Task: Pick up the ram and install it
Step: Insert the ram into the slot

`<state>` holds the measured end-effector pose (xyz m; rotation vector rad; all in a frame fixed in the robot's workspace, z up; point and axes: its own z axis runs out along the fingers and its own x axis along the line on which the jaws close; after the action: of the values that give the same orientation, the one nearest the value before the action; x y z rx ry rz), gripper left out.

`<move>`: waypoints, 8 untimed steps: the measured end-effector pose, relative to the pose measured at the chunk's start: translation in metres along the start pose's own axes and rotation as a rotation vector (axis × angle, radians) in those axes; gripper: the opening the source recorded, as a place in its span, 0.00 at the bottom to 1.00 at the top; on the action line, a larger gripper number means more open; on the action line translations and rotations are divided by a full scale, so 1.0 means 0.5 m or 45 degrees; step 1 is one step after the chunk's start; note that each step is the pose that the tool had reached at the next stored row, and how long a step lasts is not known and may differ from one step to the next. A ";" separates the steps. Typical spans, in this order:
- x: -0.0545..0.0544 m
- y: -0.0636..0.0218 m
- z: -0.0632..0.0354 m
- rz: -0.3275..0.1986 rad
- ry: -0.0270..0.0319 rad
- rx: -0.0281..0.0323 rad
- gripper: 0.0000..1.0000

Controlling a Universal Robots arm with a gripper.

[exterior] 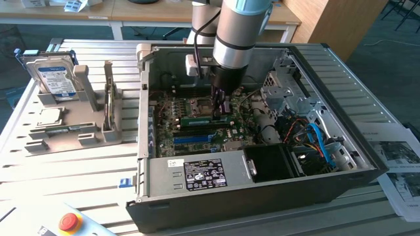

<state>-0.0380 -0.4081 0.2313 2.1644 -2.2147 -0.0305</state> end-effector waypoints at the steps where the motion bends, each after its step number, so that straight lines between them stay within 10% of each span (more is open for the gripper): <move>1: -0.001 0.000 0.000 0.000 0.0002 -0.0001 0.12; 8: -0.001 0.002 0.000 0.000 0.0002 0.0000 0.12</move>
<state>-0.0390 -0.4078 0.2313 2.1644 -2.2145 -0.0303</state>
